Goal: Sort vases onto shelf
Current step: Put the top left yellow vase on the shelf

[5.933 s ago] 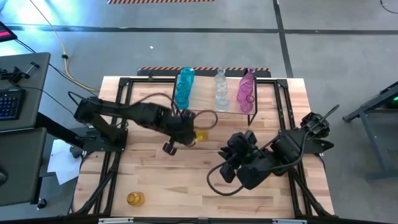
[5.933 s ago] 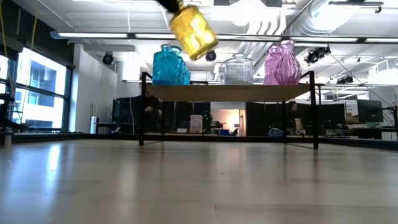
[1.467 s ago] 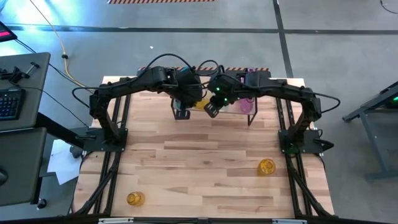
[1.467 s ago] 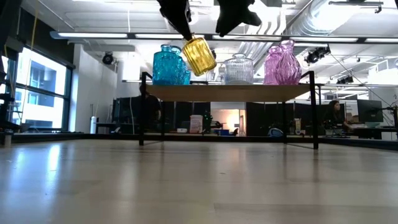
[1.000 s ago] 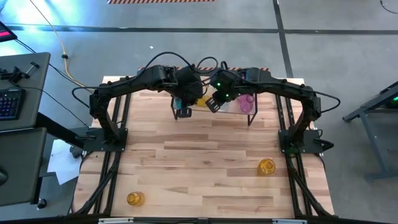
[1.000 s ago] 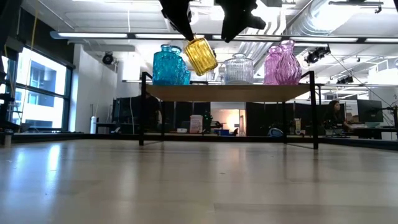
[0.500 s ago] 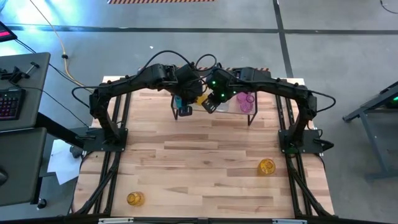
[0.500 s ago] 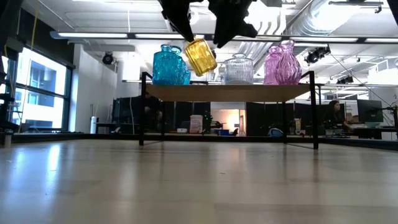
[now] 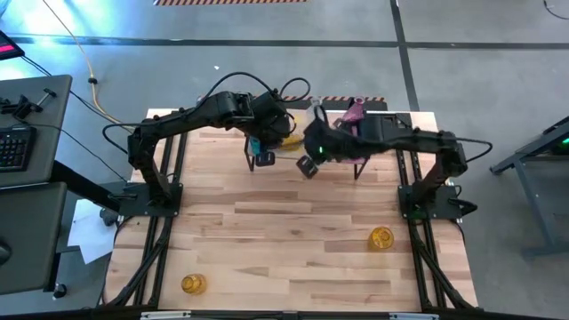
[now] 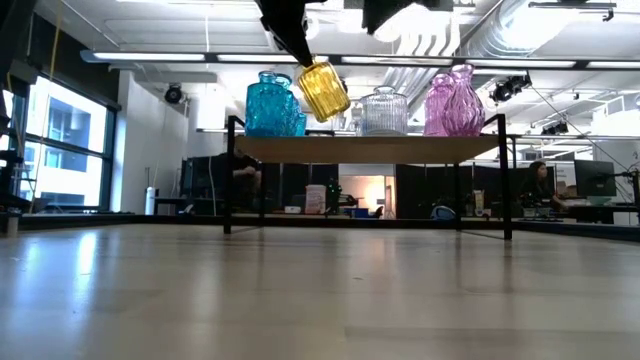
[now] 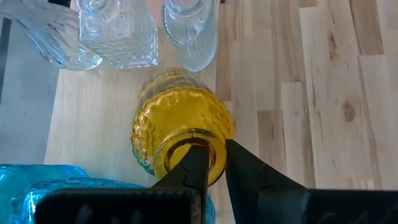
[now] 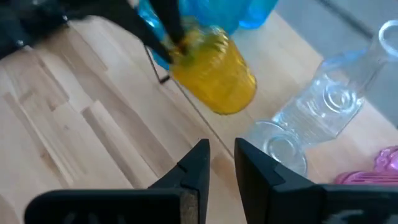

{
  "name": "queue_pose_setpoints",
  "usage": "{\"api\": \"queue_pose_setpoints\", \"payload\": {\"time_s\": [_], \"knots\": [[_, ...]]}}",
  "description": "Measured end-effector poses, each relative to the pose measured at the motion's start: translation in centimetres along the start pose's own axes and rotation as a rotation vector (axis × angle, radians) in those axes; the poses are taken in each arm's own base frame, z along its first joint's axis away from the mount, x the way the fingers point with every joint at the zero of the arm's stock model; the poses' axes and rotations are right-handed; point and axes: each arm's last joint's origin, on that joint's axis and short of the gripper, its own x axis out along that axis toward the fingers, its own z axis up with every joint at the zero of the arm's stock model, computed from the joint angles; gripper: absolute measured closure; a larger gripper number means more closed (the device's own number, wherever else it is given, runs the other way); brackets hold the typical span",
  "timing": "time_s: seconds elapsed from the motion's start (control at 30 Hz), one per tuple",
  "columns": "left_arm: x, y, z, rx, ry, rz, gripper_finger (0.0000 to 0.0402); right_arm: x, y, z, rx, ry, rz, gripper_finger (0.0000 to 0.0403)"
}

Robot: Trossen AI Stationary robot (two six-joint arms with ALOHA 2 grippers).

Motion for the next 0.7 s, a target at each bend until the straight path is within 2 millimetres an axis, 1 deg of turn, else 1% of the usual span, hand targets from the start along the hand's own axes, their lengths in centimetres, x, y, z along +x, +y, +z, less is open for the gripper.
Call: {"api": "queue_pose_setpoints", "payload": {"time_s": [0.17,0.3,0.4,0.53,0.7], "knots": [[0.0,0.1,0.0,-0.001,0.000,0.001,0.0373,-1.0,3.5,-1.7,-0.034,-0.131,-0.065,0.0346],[0.0,0.2,-0.1,-0.004,0.000,0.003,0.0374,-0.6,6.5,-3.7,-0.073,-0.219,-0.165,0.0346],[0.0,0.2,-0.1,-0.005,0.001,0.003,0.0374,0.2,8.3,-5.1,-0.078,-0.244,-0.207,0.0346],[0.0,0.2,-0.1,-0.005,0.001,0.003,0.0373,1.5,9.7,-6.7,-0.072,-0.284,-0.314,0.0346],[0.0,0.2,-0.1,-0.001,0.000,-0.004,0.0374,3.5,10.2,-8.3,-0.057,-0.324,-0.458,0.0346]]}}
